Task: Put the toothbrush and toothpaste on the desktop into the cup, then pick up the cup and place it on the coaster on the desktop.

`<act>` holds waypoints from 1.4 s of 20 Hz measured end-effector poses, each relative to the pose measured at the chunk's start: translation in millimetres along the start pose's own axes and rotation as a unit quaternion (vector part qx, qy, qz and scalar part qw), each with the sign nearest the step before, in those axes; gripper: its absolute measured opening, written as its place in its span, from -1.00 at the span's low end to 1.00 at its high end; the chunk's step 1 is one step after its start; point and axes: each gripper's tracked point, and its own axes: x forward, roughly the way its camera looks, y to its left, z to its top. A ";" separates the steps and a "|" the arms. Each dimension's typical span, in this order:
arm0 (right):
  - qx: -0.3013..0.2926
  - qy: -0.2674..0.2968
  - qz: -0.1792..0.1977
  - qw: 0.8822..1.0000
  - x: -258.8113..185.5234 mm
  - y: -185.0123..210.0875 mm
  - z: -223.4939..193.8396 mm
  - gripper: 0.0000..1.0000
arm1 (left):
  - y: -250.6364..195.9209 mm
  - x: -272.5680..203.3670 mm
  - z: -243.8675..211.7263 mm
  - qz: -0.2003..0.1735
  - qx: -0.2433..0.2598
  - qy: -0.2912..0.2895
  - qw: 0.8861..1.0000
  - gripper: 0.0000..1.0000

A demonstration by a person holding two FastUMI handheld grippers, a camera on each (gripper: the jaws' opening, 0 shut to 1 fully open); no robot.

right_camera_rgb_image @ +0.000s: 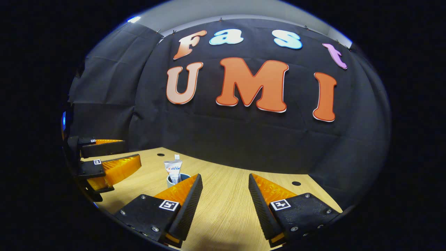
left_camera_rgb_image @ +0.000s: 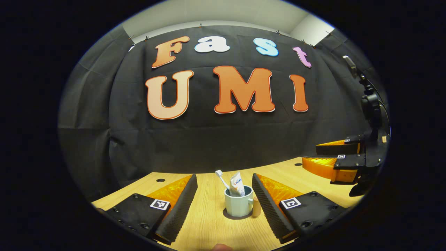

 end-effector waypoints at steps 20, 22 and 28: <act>0.017 -0.057 -0.022 0.998 -29.0 -28.6 -1.3 0.83 | -28.3 -15.6 12.8 0.034 -0.020 -0.053 0.998 1.00; 0.023 -0.061 -0.024 0.998 -24.3 -35.0 -2.0 0.87 | -33.8 -9.2 13.8 0.034 -0.019 -0.057 0.998 1.00; 0.034 -0.066 -0.027 0.997 -15.8 -51.1 9.4 0.90 | -39.9 2.7 20.6 0.041 -0.006 -0.063 0.997 0.92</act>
